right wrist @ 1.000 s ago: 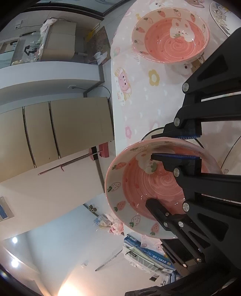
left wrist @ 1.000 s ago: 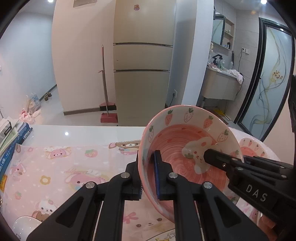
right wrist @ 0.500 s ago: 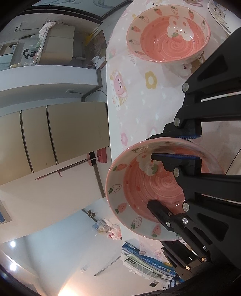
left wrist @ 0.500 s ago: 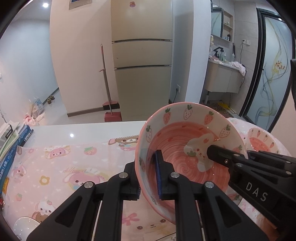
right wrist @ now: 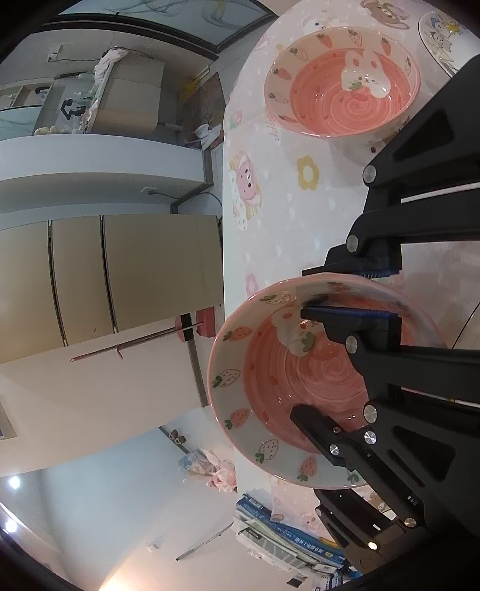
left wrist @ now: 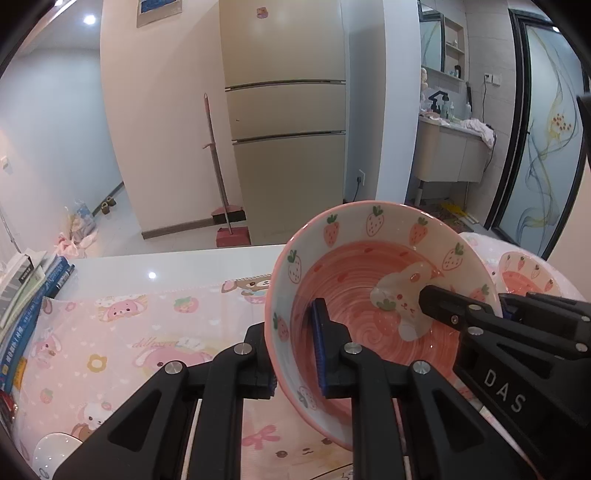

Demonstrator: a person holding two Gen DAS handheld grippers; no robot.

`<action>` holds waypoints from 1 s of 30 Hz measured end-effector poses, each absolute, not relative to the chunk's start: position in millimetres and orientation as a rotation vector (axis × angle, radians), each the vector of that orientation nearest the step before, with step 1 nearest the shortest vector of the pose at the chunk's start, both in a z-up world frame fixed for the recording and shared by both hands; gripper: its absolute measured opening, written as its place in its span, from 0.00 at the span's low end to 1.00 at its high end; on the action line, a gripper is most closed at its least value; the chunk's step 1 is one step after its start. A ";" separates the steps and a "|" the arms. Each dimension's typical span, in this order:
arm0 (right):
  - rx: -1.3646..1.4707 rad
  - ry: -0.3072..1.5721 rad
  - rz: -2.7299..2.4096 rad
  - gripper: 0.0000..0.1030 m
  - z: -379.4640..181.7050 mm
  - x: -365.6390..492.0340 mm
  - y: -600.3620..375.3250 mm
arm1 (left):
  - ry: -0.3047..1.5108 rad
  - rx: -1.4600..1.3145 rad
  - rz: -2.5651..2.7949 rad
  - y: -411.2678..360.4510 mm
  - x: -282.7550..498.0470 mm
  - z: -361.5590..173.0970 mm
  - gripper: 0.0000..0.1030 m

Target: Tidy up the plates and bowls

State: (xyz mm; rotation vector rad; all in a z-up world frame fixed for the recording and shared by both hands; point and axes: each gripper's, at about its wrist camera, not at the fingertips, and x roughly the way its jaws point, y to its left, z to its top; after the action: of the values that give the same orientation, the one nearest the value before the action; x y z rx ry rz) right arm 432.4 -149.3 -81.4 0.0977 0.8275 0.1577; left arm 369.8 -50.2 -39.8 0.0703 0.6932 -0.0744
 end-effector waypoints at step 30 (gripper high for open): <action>0.218 0.798 0.221 0.07 -76.3 440.3 -184.4 | 0.735 -0.036 -0.074 -28.5 376.0 -45.5 0.25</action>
State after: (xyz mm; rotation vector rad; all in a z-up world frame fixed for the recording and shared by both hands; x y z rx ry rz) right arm 440.3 -184.4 -76.3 0.2177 0.7978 0.2209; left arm 376.0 -28.5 -45.5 -0.0361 0.7346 -0.0740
